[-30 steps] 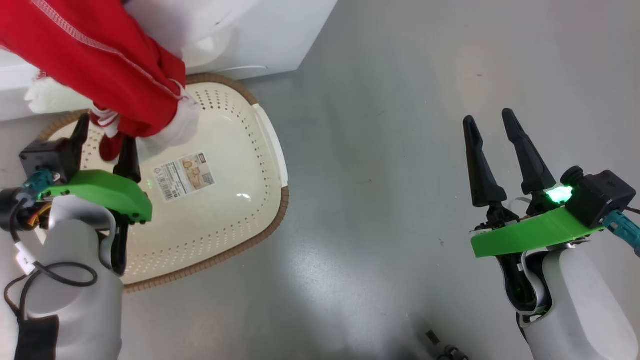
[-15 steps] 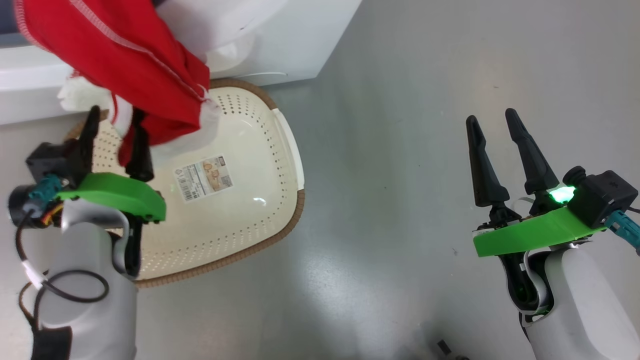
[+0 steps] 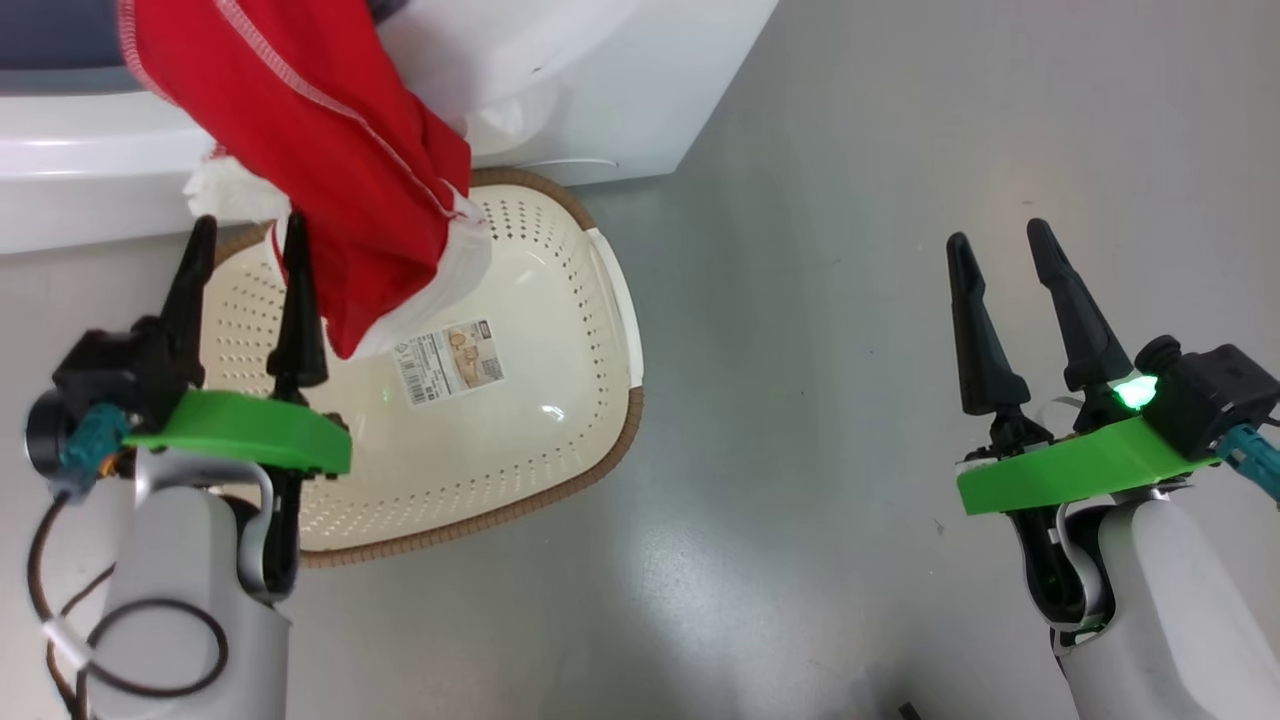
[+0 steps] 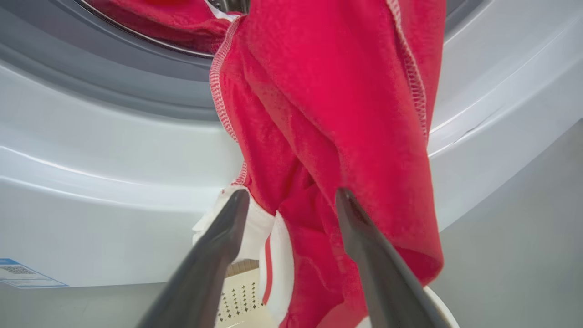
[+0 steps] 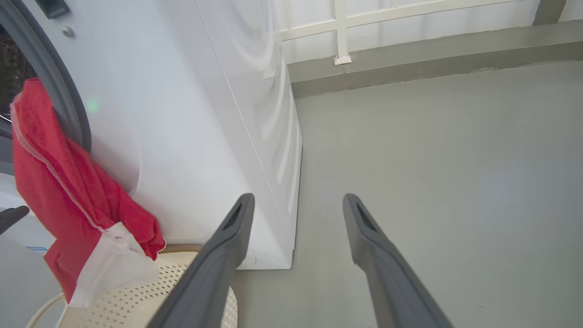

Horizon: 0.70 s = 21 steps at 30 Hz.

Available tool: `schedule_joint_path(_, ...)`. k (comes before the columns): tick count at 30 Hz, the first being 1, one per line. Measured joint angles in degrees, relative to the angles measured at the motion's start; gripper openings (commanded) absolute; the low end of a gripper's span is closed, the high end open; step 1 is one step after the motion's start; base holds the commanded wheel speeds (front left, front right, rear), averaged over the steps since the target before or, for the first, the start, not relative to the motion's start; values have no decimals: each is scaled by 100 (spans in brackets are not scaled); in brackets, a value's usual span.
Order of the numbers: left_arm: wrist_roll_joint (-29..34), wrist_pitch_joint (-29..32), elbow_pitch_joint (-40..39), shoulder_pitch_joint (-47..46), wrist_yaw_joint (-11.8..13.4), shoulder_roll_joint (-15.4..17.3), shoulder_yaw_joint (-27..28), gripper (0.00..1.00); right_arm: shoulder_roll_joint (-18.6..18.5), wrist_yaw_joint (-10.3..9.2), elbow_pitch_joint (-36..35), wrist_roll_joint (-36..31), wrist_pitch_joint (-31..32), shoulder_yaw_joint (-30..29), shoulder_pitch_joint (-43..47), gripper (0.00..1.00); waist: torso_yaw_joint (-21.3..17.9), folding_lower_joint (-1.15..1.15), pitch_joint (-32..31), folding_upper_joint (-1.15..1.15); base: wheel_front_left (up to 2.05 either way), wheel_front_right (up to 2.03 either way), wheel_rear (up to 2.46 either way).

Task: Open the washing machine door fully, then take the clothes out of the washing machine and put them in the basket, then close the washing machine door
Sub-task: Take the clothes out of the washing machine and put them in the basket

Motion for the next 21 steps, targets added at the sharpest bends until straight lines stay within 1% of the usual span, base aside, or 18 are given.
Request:
schedule_joint_path(1,0,0,0,0,0,0,0,100,0,0,0,0,0,0,0,100,0,0,0,0,0,0,0)
schedule_joint_path(2,-4,0,-192,139,0,-4,-33,100,-1,0,9,-111,0,-3,39,100,28,0,-27,0,0,0,0)
schedule_joint_path(6,-14,0,-487,371,0,-20,-85,100,-2,0,37,-158,0,-11,112,100,70,0,-67,0,0,0,0)
schedule_joint_path(11,-293,0,-891,748,0,-22,-252,100,-4,0,73,-236,0,-58,112,100,150,0,-123,0,0,0,0)
schedule_joint_path(19,-480,0,-1505,1266,20,-20,-443,100,-13,0,163,-475,0,-144,241,100,277,0,-202,0,0,0,0)
schedule_joint_path(21,-560,0,-1730,1457,82,-19,-510,100,-19,0,175,-487,0,-153,241,100,300,0,-223,0,0,0,0)
